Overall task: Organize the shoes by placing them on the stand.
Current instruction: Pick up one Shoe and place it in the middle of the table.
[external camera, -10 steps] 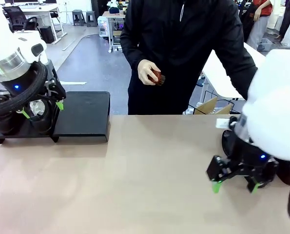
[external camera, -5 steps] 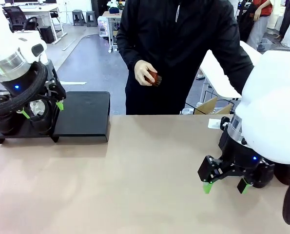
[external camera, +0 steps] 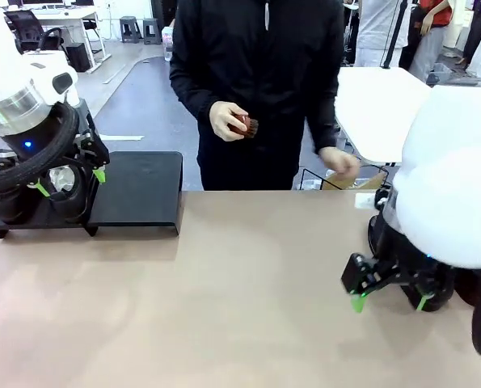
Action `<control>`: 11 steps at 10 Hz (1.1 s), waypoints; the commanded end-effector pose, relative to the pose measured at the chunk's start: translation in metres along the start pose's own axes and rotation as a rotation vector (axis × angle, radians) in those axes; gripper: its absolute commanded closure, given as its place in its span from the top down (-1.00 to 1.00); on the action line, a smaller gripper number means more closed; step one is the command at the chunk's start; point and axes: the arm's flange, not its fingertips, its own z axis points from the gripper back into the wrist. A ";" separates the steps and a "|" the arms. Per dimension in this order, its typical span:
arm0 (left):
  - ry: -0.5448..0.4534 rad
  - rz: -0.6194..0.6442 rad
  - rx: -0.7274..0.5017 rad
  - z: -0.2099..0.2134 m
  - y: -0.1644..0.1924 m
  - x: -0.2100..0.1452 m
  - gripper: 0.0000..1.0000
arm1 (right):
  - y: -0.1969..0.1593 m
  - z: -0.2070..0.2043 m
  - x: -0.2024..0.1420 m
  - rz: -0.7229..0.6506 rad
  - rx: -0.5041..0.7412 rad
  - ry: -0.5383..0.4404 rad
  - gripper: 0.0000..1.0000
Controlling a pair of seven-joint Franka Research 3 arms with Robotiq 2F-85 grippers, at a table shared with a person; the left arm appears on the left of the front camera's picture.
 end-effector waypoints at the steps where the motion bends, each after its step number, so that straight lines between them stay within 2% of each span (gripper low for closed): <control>1: -0.015 -0.006 0.008 0.000 0.001 0.001 1.00 | -0.033 0.017 0.042 -0.078 -0.017 -0.044 1.00; 3: -0.015 -0.006 0.008 0.000 0.001 0.001 1.00 | -0.077 0.022 0.085 -0.023 0.042 -0.012 1.00; 4: -0.015 -0.006 0.008 0.000 0.001 0.001 1.00 | -0.098 0.020 0.110 0.016 0.148 0.102 1.00; 5: -0.015 -0.006 0.008 0.000 0.001 0.001 1.00 | -0.071 0.021 0.061 -0.081 0.008 -0.039 1.00; 8: -0.015 -0.006 0.008 0.000 0.001 0.001 1.00 | -0.071 0.021 0.061 -0.081 0.008 -0.039 1.00; 10: -0.015 -0.006 0.008 0.000 0.001 0.001 1.00 | -0.088 0.022 0.085 -0.012 0.018 -0.012 1.00; 11: -0.015 -0.006 0.008 0.000 0.001 0.001 1.00 | -0.103 0.020 0.092 -0.040 0.021 -0.024 1.00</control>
